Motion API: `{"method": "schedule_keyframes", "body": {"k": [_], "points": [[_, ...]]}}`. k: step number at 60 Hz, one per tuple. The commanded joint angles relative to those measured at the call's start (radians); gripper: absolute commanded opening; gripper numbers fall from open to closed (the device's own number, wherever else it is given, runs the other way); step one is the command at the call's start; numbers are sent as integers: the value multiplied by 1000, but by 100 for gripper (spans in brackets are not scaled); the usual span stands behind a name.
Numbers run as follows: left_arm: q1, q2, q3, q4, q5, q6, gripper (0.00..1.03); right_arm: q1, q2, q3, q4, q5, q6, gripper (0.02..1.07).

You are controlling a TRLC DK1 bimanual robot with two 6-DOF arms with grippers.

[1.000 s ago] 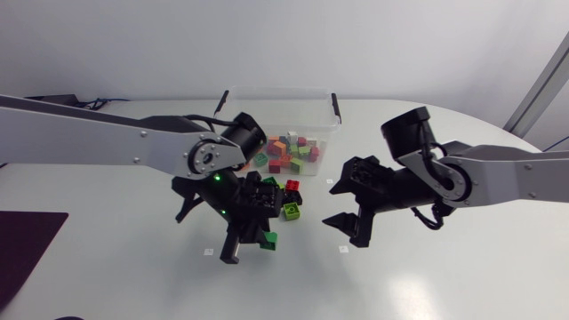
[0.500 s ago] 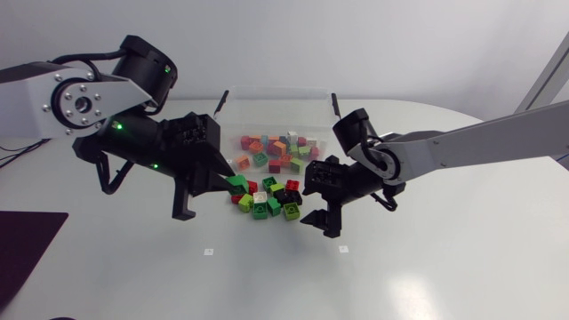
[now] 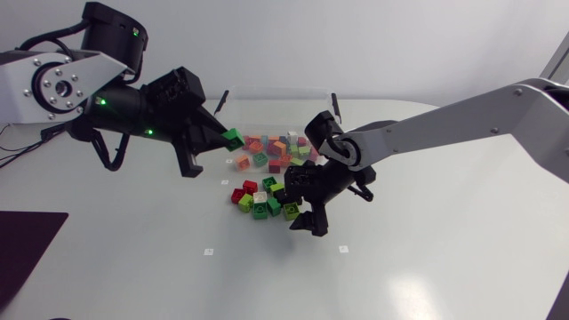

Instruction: Place the duplo bricks in the container

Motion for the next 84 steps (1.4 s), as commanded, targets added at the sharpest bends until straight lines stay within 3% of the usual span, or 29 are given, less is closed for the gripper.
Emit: {"method": "schedule_keyframes", "body": {"k": [1, 18, 23, 35, 42, 55, 68, 80, 84], "points": [[13, 25, 41, 33, 12, -54, 28, 6, 50, 45, -37, -25, -44, 89], [28, 143, 136, 83, 12, -109, 28, -12, 110, 140, -171, -31, -93, 88], [27, 164, 162, 83, 12, -115, 28, -19, 121, 146, -200, -31, -113, 79], [25, 230, 225, 91, 12, -120, 28, -28, 93, 91, -215, -31, -133, 76], [19, 272, 265, 111, 12, -137, 28, -26, 88, 83, -209, -31, -128, 58], [5, 356, 354, 113, 11, -157, 28, -11, 55, 47, -183, -18, -99, 15], [-7, 437, 438, 113, 5, -186, 28, -40, -83, -24, -185, -20, -82, 14], [-12, 526, 524, 113, -64, -217, 29, -85, -206, -53, -183, -38, -59, 14], [-9, 561, 558, 111, -114, -232, 46, -98, -234, -47, -183, -48, -45, 14]]}}
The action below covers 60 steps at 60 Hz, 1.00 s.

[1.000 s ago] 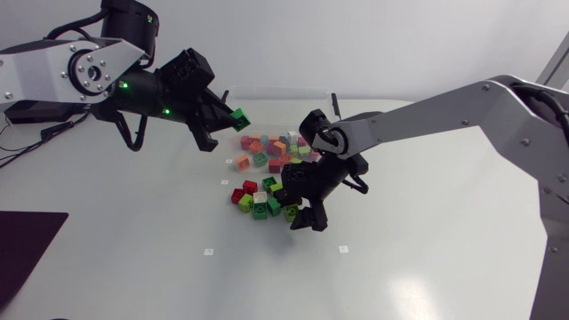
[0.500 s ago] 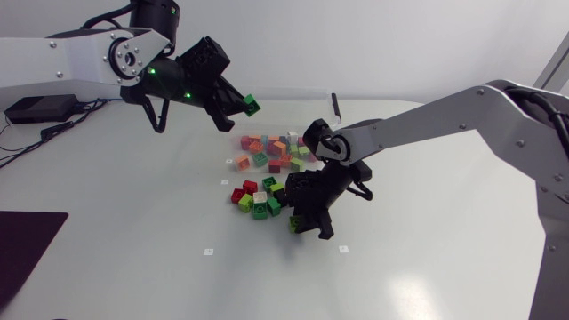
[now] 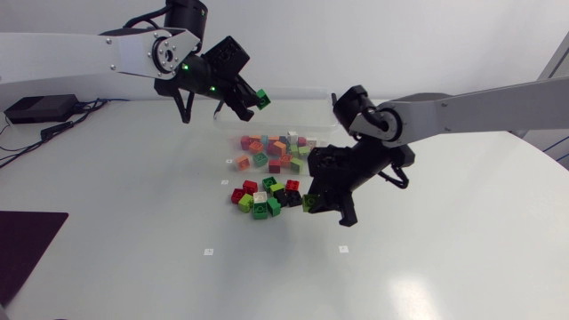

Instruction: Place the duplo bricks in the container

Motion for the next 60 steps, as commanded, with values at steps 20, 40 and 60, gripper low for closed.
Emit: {"method": "schedule_keyframes", "body": {"k": [20, 40, 60], "points": [[6, -36, 30, -38, -61, -62, 98, -75, -94, 80, 81, -29, 145, 14], [12, -232, -66, -265, 13, 29, 98, -92, -51, 195, 205, -21, 313, 14], [49, -312, -293, -351, 57, 222, 98, -85, 33, 310, 315, 31, 465, 14]]}}
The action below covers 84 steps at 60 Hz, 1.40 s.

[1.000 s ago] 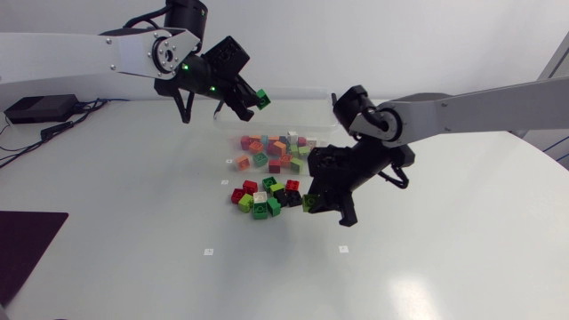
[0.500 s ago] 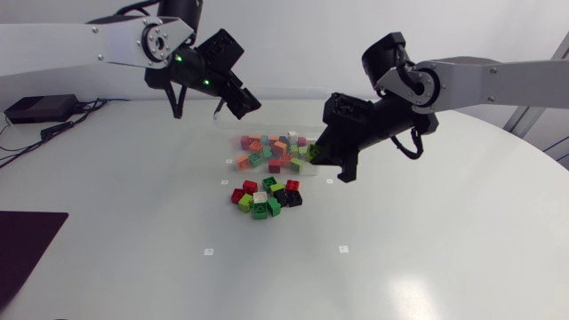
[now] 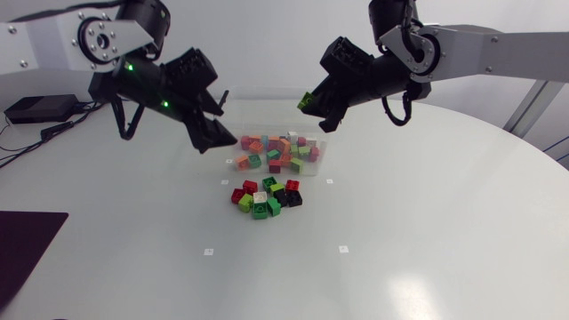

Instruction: Place the duplo bricks in the container

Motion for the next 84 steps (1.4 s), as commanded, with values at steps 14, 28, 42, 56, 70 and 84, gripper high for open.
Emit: {"method": "schedule_keyframes", "body": {"k": [14, 28, 42, 56, 70, 84], "points": [[54, 7, -208, -1, 71, 210, 98, 9, 153, 140, 51, 68, 125, 14], [41, 97, -246, 18, 72, 256, 98, 12, 254, 249, 59, 142, 170, 28], [-9, 169, -295, 87, 72, 320, 98, 9, 291, 309, 42, 182, 182, 93], [9, 280, -249, 134, 71, 377, 96, -1, 151, 203, 48, 180, 174, 97], [58, 369, -183, 193, 71, 403, 96, -2, -36, -18, 77, 163, 141, 97], [80, 433, -117, 203, 72, 412, 97, -11, -175, -260, 148, 143, 112, 97]]}}
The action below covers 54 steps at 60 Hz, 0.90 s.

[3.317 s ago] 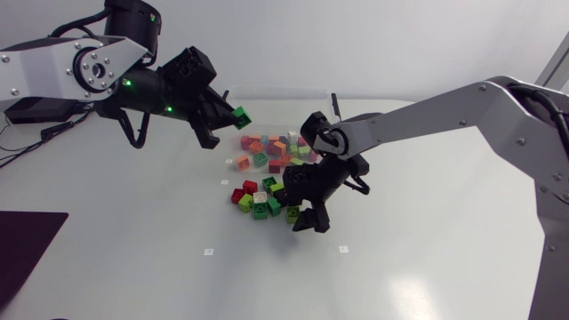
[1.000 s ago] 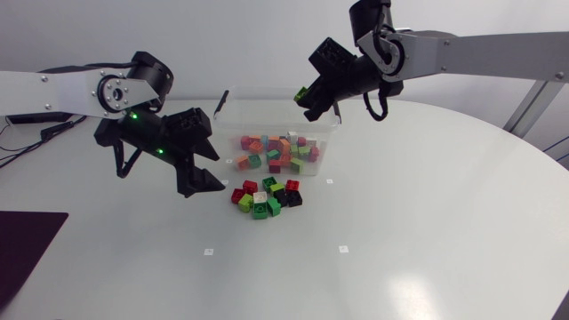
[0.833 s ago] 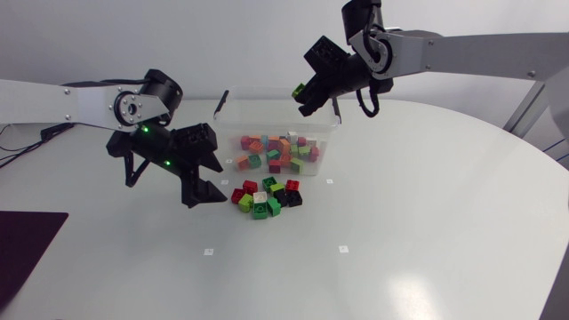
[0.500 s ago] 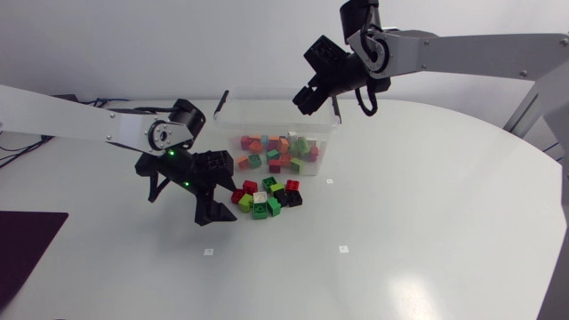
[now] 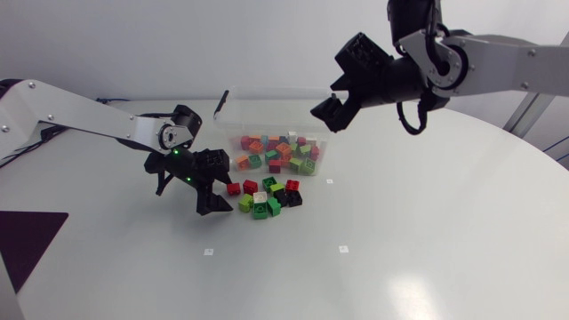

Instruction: Place the duplo bricks in the container

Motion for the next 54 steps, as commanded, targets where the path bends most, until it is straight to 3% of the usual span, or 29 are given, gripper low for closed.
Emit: {"method": "schedule_keyframes", "body": {"k": [1, 15, 22, 32, 45, 54], "points": [[9, 47, 44, 5, 12, 31, 97, -10, -38, -96, 27, -9, -27, 97], [6, 97, 96, 14, 12, 19, 96, -10, -72, -209, 70, -9, -39, 97], [9, 102, 97, 26, 12, 14, 83, -4, -75, -238, 79, -9, -33, 96], [16, 96, 88, 25, 13, 13, 30, 10, -75, -274, 102, -9, -34, 96], [30, 40, 18, 23, 50, 22, 28, 43, -104, -367, 108, -97, -100, 96], [35, -52, -51, 6, 73, 25, 27, 77, -81, -399, 37, -151, -189, 96]]}}
